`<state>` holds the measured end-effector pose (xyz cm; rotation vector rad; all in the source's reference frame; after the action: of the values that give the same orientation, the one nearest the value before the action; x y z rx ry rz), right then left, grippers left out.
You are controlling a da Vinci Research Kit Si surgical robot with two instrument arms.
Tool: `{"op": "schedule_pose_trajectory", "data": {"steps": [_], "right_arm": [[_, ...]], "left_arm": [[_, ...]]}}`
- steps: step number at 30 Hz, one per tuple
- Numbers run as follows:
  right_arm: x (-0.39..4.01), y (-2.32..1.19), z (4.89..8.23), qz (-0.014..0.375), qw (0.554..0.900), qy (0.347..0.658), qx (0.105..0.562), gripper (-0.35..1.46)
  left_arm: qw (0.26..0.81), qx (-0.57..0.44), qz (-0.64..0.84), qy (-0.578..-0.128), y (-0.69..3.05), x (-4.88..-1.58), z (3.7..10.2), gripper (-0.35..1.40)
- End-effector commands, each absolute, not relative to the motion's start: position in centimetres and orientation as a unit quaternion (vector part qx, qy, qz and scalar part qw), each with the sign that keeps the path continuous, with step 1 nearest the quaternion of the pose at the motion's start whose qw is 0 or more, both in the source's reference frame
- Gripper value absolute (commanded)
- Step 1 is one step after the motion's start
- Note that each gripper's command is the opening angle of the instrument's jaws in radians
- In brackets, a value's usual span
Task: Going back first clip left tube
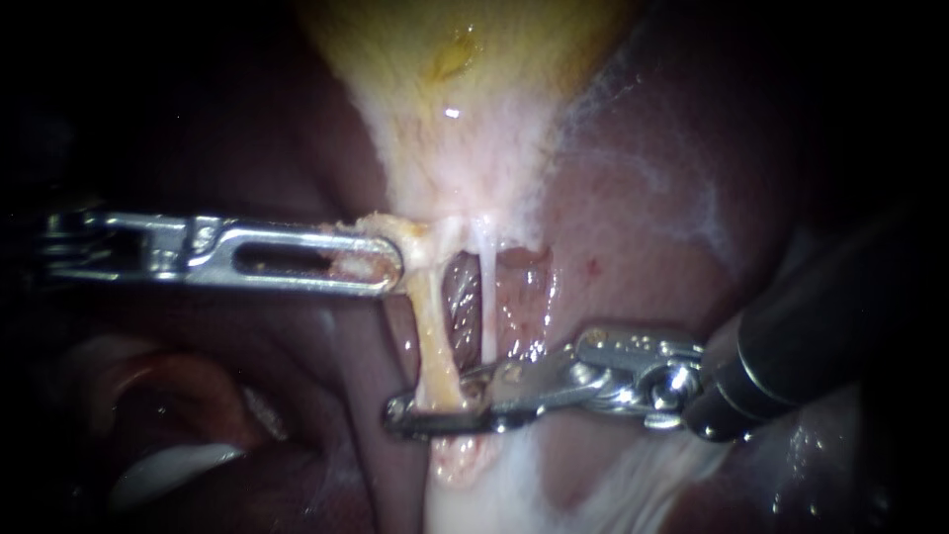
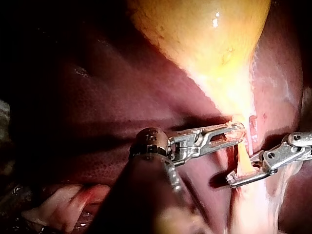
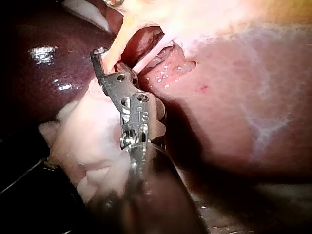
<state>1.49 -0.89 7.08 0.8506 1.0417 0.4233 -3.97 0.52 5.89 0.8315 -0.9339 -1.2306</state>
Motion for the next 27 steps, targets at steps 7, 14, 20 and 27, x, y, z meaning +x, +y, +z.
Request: {"op": "schedule_pose_trajectory", "data": {"steps": [7,14,20,27], "right_arm": [[1.49,-0.91,7.08,0.196,0.756,0.487,0.391,-0.12],[1.56,-0.87,7.13,0.168,0.756,0.54,0.33,0.5],[1.48,-0.83,7.15,0.146,0.763,0.549,0.308,0.5],[1.19,-0.72,7.06,0.13,0.771,0.557,0.282,0.5]], "left_arm": [[0.639,0.365,-0.539,-0.409,0.52,-3.97,5.89,-0.35],[0.639,0.365,-0.539,-0.409,0.52,-3.97,5.89,-0.35],[0.639,0.365,-0.539,-0.409,0.52,-3.97,5.89,-0.35],[0.639,0.365,-0.539,-0.409,0.52,-3.96,5.89,-0.35]]}}
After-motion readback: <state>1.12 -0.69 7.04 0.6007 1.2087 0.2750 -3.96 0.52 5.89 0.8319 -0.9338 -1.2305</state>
